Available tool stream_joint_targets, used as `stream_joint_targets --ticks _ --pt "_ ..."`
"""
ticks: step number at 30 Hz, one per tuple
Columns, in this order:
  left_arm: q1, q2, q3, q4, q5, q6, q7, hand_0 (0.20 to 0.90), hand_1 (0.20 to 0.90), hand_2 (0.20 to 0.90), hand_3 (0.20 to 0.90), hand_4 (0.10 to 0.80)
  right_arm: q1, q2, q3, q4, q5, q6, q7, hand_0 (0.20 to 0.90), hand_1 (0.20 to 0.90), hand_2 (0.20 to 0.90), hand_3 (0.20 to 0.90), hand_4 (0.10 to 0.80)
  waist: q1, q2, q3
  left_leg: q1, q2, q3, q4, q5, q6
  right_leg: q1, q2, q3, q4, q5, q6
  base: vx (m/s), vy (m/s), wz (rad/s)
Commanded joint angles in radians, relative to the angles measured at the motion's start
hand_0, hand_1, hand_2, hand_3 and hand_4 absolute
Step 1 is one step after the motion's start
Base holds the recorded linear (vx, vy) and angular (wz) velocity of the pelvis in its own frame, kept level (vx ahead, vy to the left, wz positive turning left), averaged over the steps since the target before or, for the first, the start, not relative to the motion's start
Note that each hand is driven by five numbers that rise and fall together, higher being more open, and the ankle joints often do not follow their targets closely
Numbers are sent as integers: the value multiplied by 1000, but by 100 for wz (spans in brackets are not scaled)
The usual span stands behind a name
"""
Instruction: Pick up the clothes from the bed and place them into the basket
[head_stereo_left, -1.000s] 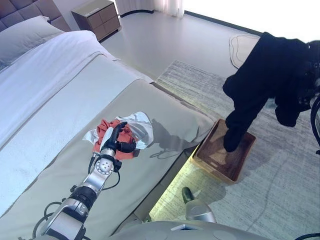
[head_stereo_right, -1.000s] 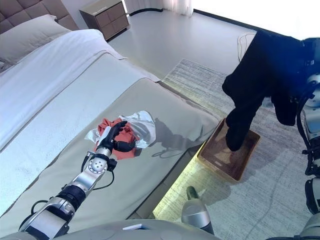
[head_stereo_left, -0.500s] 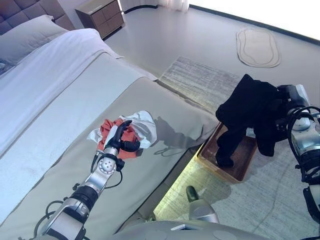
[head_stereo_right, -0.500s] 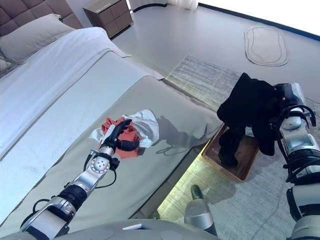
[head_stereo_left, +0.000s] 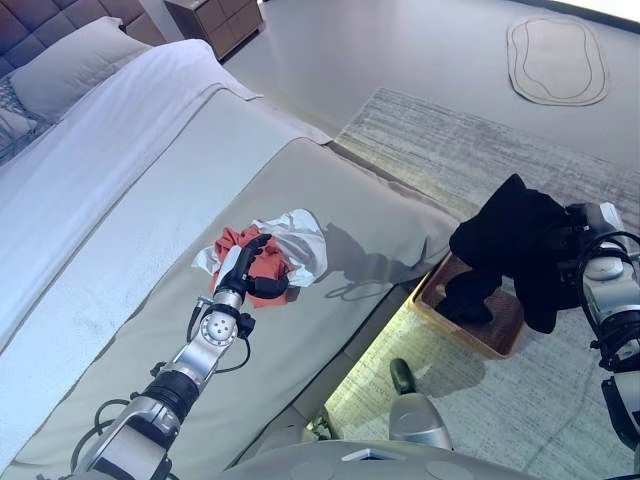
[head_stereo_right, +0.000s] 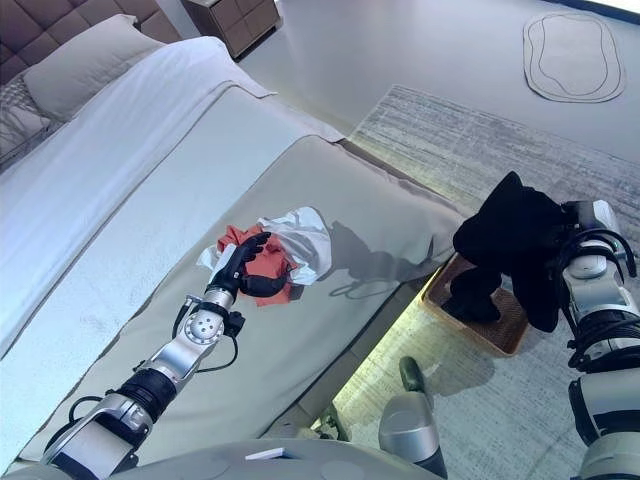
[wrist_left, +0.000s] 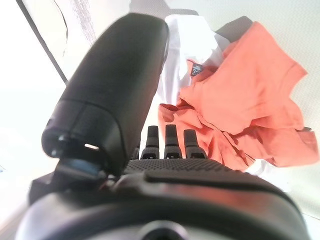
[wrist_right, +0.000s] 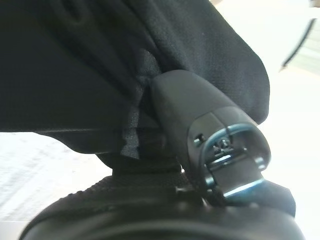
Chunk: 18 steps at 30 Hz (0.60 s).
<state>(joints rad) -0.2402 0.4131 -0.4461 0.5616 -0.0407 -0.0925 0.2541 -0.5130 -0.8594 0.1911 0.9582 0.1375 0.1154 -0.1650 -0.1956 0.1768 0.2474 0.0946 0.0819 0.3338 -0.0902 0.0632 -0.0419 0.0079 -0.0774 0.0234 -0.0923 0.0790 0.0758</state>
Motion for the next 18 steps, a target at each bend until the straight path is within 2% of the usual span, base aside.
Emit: stream_joint_targets --ticks 1,3,4,5,6,18 --pt "-93 55 -18 -51 -6 -86 50 900 900 900 900 800 -95 -28 -37 6 -7 -66 -59 300 300 300 200 100 11 -47 -27 65 19 3 3 -83 -44 -12 -8 4 8 3 12 0 0 0" --pt "-94 56 -20 -51 -9 -87 46 900 900 900 900 800 -95 -28 -37 16 -3 -70 -52 300 300 300 200 100 12 -44 -26 66 19 2 3 -82 -44 -11 -9 2 9 3 12 0 0 0" --pt "-97 56 -22 -51 -11 -87 45 900 900 900 900 800 -99 -29 -36 21 1 -70 -44 368 368 368 280 180 12 -43 -26 66 19 2 3 -81 -45 -12 -9 2 10 2 12 0 0 0" --pt "-98 54 -24 -49 -11 -88 47 900 900 900 900 800 -102 -30 -35 26 2 -73 -40 493 493 493 425 325 12 -42 -25 66 19 2 3 -81 -45 -12 -9 2 10 2 12 0 0 0" --pt "-99 50 -27 -47 -9 -91 50 900 900 900 900 800 -105 -30 -34 33 0 -77 -44 900 900 900 900 800 12 -40 -26 66 19 3 3 -81 -46 -11 -10 1 9 2 11 0 0 0" --pt "-85 50 -24 -42 -13 -96 49 900 900 900 900 800 -87 -29 -49 38 0 -66 -52 900 900 900 900 800 12 -44 -36 71 25 7 3 -78 -49 -5 -6 3 8 2 9 0 0 0"
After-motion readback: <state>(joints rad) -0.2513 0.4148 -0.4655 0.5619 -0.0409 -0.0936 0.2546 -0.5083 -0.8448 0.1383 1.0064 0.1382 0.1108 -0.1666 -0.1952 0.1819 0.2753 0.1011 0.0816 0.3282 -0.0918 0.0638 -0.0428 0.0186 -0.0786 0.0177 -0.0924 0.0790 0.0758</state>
